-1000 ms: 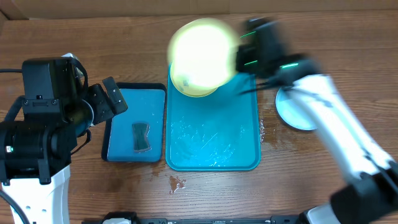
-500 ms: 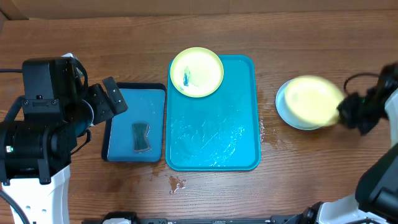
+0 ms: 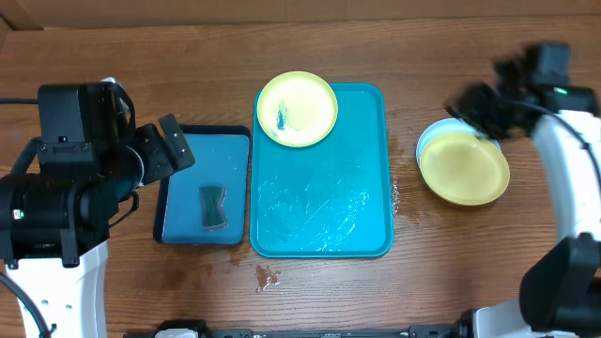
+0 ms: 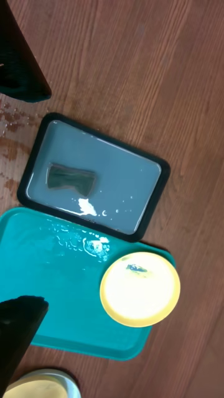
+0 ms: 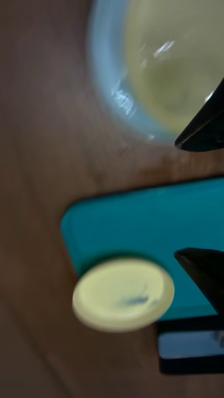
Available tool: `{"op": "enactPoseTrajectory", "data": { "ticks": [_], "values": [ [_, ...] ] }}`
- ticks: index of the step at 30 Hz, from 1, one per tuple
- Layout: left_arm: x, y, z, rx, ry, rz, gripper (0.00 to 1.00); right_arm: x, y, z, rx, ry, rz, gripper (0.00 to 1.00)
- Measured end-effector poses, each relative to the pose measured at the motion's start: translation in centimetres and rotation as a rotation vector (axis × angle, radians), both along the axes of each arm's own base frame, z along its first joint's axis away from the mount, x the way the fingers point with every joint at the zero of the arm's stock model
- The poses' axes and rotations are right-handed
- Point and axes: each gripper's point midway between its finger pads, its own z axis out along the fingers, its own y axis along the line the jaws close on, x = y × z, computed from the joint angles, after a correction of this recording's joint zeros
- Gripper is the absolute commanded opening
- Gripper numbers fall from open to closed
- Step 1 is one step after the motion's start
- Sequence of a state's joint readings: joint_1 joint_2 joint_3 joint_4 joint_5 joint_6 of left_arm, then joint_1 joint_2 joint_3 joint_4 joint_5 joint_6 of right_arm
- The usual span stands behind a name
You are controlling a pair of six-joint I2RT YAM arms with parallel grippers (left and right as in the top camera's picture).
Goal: Clean dirty plates on tray and stack at the side
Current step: 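Grasp the remaining yellow plate rim with the right gripper and slide it down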
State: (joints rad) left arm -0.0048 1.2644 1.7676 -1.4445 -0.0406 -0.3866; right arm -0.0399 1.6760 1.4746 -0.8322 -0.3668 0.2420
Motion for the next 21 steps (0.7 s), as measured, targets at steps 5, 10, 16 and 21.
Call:
{"op": "enactPoseTrajectory", "data": {
  "ticks": [5,10,16,21],
  "values": [
    [0.0,-0.1,-0.1,-0.002,0.002,-0.004,1.00,1.9,10.8,2.7,-0.078,-0.221,0.211,0.61],
    [0.1,-0.1,-0.1,-0.002,0.004,-0.004,1.00,4.2,15.8,-0.9,-0.237,-0.290,0.223,0.61],
    [-0.4,-0.1,-0.4,-0.002,0.026,-0.004,1.00,7.2,15.2,-10.9,-0.402,-0.203,0.162,0.61],
    [-0.7,-0.1,-0.7,-0.002,0.045,-0.004,1.00,6.4,15.8,-16.0,-0.375,-0.102,0.223,0.41]
  ]
}}
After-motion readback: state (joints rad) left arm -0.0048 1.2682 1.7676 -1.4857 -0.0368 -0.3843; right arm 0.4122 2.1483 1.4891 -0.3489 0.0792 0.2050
